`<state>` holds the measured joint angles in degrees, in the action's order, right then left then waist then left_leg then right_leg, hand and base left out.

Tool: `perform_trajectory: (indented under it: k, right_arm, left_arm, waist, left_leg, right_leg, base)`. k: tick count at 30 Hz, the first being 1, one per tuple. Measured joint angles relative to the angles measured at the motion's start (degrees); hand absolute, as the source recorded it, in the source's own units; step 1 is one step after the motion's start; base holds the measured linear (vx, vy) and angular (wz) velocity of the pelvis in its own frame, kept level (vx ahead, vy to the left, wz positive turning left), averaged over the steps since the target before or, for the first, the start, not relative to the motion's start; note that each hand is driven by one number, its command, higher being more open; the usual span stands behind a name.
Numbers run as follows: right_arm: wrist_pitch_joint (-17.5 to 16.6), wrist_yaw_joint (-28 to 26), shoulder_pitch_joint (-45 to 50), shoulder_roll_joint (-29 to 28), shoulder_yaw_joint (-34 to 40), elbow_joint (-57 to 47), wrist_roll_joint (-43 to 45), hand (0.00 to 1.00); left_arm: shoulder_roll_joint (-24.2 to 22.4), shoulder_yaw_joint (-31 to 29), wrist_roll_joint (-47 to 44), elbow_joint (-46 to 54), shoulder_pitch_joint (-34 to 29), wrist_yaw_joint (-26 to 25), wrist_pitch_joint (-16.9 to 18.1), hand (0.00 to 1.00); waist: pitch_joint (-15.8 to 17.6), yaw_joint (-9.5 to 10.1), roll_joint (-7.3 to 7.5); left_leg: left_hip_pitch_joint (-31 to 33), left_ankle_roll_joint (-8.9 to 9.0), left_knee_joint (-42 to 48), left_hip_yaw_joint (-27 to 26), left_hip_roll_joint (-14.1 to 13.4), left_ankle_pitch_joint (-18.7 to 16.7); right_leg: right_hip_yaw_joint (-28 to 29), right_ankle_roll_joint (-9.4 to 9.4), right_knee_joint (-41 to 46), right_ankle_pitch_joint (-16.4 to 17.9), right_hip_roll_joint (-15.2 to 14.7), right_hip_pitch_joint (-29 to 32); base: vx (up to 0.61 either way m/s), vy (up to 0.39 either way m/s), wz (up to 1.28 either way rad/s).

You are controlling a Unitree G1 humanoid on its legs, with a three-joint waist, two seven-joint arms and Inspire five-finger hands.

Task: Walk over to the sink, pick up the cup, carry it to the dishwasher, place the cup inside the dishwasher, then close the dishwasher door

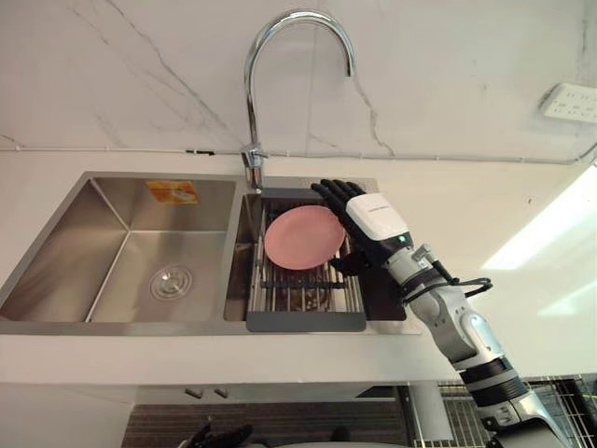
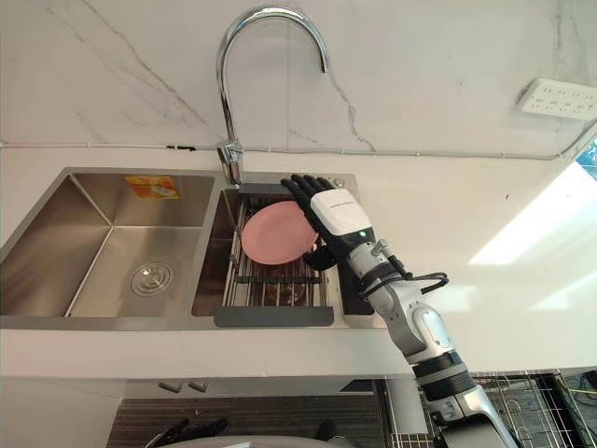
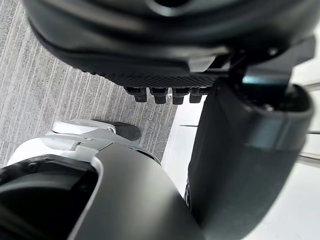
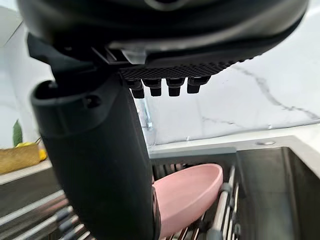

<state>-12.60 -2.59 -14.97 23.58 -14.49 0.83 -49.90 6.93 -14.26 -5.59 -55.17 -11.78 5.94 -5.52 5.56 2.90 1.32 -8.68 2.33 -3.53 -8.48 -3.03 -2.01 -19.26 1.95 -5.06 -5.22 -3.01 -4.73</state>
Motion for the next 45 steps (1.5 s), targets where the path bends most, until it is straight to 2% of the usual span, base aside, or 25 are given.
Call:
perform_trajectory:
  k: [6,10,14,19,29,37,38,45]
  right_arm:
    - [0.02,-0.50,0.01,-0.06,-3.97,0.45,-4.25,1.00]
    - [0.99,1.69,-0.02,-0.38,-5.28,3.80,-7.28,1.00]
    - [5.38,4.04,-0.25,-1.38,-6.10,7.88,-7.97,1.00]
    - [8.45,5.14,-1.31,-2.64,-6.13,12.63,-9.93,1.00]
    - [10.04,7.86,-7.65,-3.37,-7.42,21.20,-13.78,1.00]
    - [8.01,9.37,-11.05,-3.80,-8.56,26.47,-15.70,1.00]
    - [7.55,9.36,-11.68,-3.81,-8.57,27.24,-16.01,0.00]
    - [6.31,8.09,-13.22,-3.47,-8.67,29.79,-17.28,0.00]
  left_arm:
    - [0.00,0.03,-0.04,-1.32,0.74,-0.94,0.07,1.00]
    - [-0.02,0.09,-0.12,-1.52,0.78,-0.96,-0.14,1.00]
    - [-0.03,0.10,-0.19,-1.51,0.78,-0.96,-0.30,1.00]
    - [-0.03,0.13,-1.26,-1.50,0.77,-0.94,-0.67,1.00]
    - [0.11,1.15,-1.81,-1.14,1.10,-0.95,-1.64,1.00]
    - [0.18,1.28,-1.78,-0.73,1.21,-0.93,-1.77,1.00]
    - [0.18,1.27,-1.77,-0.69,1.19,-0.93,-1.77,1.00]
    - [0.39,1.29,-1.67,-0.25,1.06,-0.81,-1.91,1.00]
  waist:
    - [-0.41,0.16,-0.09]
    - [-1.23,0.78,-0.06]
    - [-1.39,1.06,-0.05]
    - [-1.40,1.08,-0.06]
    - [-1.43,1.81,0.01]
    - [-1.46,2.35,0.15]
    - [-1.47,2.45,0.21]
    - [-1.48,2.50,0.67]
  left_leg:
    - [0.01,0.00,0.00,0.02,-0.01,0.00]
    - [0.04,0.00,-0.02,0.18,0.02,0.00]
    - [0.14,0.01,-0.02,0.68,0.03,0.03]
    - [0.28,-0.03,-0.03,1.19,0.08,0.14]
    - [0.80,-0.12,-0.34,3.12,0.36,0.90]
    - [1.01,-0.18,-1.00,4.17,0.66,1.62]
    - [1.01,-0.22,-1.18,4.38,0.73,1.76]
    - [1.01,-0.39,-1.32,4.56,0.90,1.94]
  right_leg:
    - [-0.06,0.00,0.01,0.00,0.00,0.00]
    - [-0.25,0.01,0.03,0.00,-0.04,-0.04]
    - [-1.01,0.01,-0.04,0.01,-0.08,-0.17]
    - [-1.48,0.01,-0.06,0.01,-0.14,-0.22]
    - [-3.48,0.02,-0.13,0.01,-0.51,-0.50]
    - [-4.50,0.02,-0.13,0.01,-0.84,-0.50]
    - [-4.67,0.02,-0.13,0.01,-0.90,-0.50]
    - [-4.81,0.02,-0.12,0.00,-1.04,-0.51]
  base:
    - [0.00,0.000,0.00]
    - [0.00,0.000,0.00]
    - [0.00,0.000,0.05]
    - [-0.01,0.006,0.05]
    - [-0.02,0.010,0.10]
    - [-0.01,0.018,0.07]
    - [0.00,0.022,0.07]
    - [0.00,0.007,0.01]
